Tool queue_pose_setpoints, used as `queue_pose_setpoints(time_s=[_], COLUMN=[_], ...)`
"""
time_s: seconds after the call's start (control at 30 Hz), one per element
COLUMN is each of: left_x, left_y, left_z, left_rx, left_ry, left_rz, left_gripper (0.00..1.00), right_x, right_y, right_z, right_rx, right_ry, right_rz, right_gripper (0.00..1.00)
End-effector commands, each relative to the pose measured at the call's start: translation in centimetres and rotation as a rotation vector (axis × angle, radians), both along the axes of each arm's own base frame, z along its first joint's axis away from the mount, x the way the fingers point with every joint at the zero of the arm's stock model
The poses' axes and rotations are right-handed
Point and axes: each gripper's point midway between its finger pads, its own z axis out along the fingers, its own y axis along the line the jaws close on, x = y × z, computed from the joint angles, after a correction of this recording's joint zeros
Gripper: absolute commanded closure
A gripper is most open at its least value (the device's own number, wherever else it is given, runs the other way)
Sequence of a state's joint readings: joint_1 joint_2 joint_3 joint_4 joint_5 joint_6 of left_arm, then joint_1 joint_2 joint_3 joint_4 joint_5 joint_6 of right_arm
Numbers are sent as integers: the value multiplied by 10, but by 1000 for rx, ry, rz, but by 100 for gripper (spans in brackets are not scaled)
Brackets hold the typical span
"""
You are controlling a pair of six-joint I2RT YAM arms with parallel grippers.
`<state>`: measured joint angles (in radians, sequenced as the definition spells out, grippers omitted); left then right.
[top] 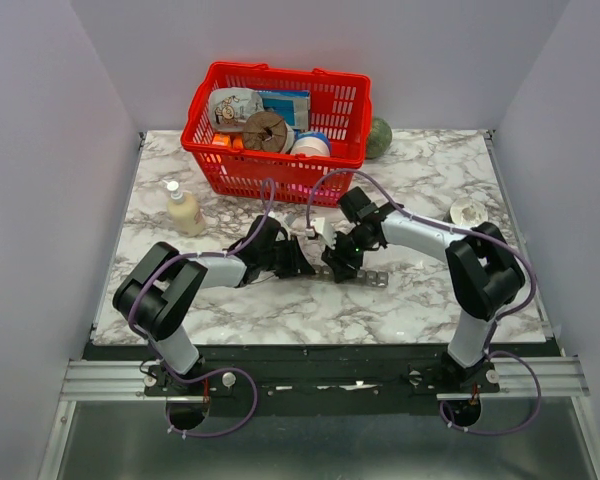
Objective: Sort the pills into containers
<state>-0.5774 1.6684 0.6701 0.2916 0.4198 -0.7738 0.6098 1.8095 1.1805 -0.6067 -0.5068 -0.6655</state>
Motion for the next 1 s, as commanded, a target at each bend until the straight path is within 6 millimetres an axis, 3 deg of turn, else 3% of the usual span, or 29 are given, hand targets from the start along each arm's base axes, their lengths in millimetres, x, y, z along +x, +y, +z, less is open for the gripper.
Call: queue_pose_setpoints(time_s=[0.0,0.47,0.53,0.63,0.73,0.97], left_x=[-26,-25,-26,-26,-25,-25], left_y=[32,31,31,31,30,29], left_z=[-53,-52,-52,-51,-50,-49], left_rx=[191,189,187,186,185,180], left_ry=[113,112,114,112,110,112], left_rz=[9,8,8,8,10,7], left_gripper=[76,76,76,75,75,75], right_x=[10,45,39,13,1,12], right_y=[9,-9,-6,-2,-4,-4], right_z=[15,37,40,46,33,12], right_rx=[53,20,45,91,46,-49], right_ry=[28,-218,-218,-216,-246,-329], right_rz=[-41,-139,-99,47,113,127], right_gripper=[38,41,39,28,24,24])
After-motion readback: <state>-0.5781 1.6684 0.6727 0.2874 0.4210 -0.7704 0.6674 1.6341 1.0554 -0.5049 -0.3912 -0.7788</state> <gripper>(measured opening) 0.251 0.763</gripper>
